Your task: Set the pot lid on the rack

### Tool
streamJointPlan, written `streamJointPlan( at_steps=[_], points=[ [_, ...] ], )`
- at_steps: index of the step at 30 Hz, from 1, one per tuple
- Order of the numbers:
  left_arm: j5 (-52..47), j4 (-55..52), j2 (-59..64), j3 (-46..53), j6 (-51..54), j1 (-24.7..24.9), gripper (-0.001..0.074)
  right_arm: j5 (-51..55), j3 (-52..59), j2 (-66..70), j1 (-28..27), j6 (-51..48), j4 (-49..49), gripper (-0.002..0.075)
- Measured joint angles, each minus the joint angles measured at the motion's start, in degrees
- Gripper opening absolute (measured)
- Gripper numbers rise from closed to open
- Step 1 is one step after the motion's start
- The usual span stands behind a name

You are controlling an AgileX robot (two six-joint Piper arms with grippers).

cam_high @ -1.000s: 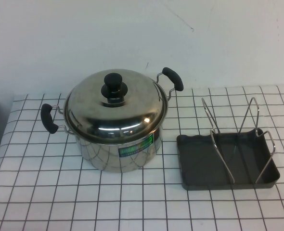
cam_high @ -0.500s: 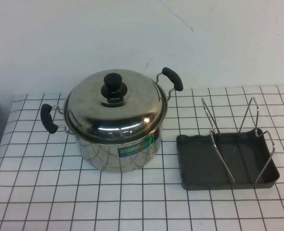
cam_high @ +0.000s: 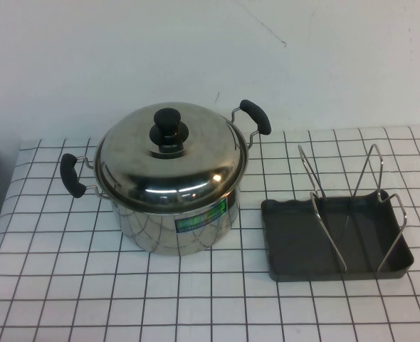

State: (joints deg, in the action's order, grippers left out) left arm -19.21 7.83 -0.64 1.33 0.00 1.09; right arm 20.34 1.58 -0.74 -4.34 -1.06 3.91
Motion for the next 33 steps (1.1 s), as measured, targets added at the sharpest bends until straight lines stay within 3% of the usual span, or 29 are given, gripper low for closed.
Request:
streamJointPlan(
  at_steps=[33],
  points=[
    [0.0, 0.0, 0.0, 0.0, 0.0, 0.0, -0.0003, 0.0, 0.0, 0.0, 1.7, 0.0, 1.2, -0.0003]
  ],
)
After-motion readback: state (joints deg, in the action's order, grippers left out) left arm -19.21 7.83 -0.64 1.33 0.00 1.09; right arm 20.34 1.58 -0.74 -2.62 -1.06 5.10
